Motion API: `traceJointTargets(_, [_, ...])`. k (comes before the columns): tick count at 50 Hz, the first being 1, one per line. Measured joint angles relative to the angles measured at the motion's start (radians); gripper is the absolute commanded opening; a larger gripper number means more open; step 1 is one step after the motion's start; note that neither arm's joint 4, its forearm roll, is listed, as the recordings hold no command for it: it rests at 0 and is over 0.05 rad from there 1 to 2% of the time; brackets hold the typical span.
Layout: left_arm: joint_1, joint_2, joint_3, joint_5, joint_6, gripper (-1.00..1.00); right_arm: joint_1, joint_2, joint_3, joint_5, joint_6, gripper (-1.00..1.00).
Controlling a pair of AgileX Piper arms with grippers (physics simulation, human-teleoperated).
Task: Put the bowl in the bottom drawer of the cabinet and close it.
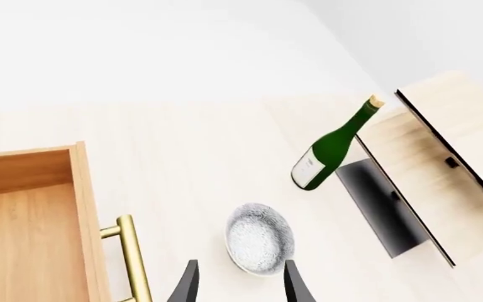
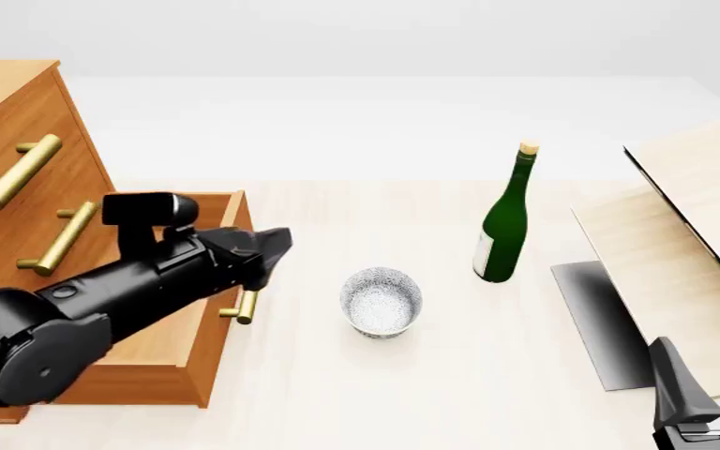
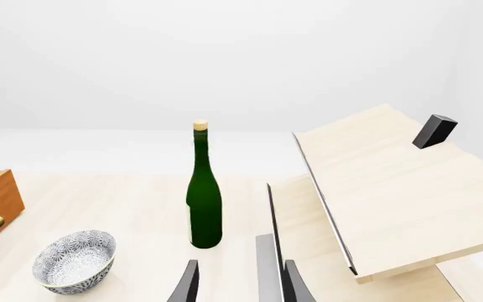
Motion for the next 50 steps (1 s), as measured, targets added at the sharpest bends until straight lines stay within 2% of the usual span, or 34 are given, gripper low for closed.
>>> traceJointTargets(22, [-0.004, 0.15, -0.071, -0.04, 0.006, 1.0, 0.0, 0.0, 0.0, 0.0, 0.0, 1.0])
traceJointTargets(50, [-0.026, 0.327, -0.155, -0.086, -0.02, 1.0, 0.0, 0.0, 0.0, 0.0, 0.0, 1.0])
